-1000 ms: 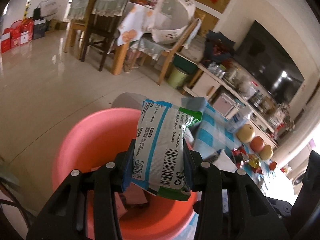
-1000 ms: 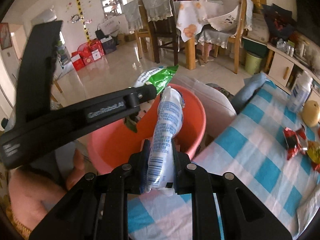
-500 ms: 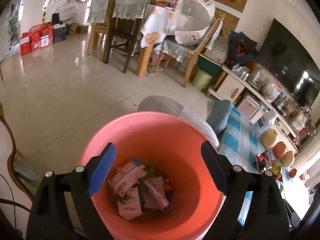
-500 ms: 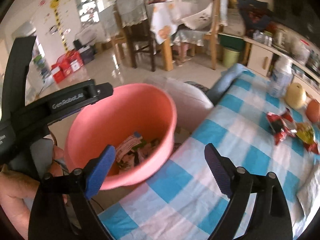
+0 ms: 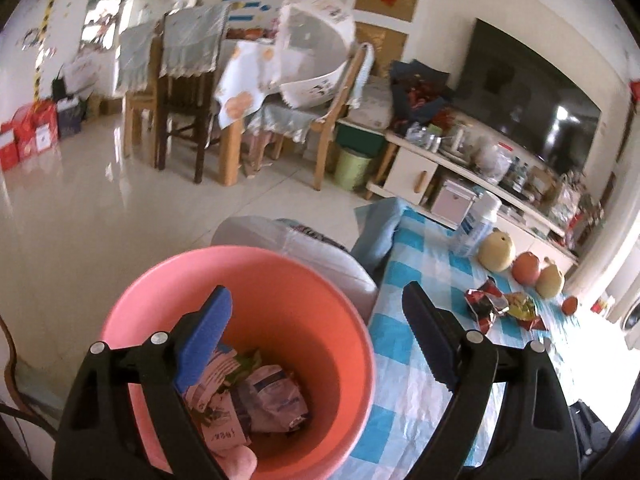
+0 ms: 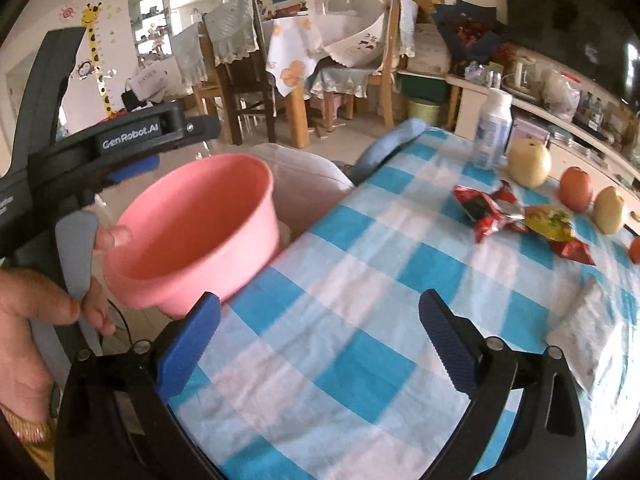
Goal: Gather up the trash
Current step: 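Move both tools back over the table toward the wipes pack and red wrapper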
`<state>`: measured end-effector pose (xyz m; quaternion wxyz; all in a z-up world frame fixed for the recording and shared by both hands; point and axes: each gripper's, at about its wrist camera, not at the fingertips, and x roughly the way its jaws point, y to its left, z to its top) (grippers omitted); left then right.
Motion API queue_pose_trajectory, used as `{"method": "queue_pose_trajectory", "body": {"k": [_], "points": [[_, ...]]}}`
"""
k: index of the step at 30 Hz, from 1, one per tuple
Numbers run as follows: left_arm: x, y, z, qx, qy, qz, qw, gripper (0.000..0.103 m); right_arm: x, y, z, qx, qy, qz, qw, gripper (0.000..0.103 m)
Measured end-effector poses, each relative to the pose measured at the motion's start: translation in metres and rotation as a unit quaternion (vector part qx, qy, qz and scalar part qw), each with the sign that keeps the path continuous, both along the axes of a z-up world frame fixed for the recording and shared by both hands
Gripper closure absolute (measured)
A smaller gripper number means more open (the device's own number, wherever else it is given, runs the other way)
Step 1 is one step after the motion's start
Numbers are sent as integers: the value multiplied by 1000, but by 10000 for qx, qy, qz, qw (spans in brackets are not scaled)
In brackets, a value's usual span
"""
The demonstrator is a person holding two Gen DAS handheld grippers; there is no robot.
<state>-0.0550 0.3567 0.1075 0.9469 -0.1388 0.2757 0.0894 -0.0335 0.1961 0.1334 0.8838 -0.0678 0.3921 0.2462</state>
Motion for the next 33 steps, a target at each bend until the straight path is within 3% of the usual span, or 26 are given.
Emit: {"method": "queue_pose_trajectory", "body": {"k": [17,26,33], "points": [[10,-67,4,771,-296,-731,9939,15,-21,-55,-12,-215,330,-112,9992,5],[18,-95,0,1101,-164,-1068,9880,15,-20,-97,-19,112,582,-447,9972,5],[26,-129,-3,1448,-215,-1467,9783,15,-11,-149,-19,471,704,-937,9920,5]]}}
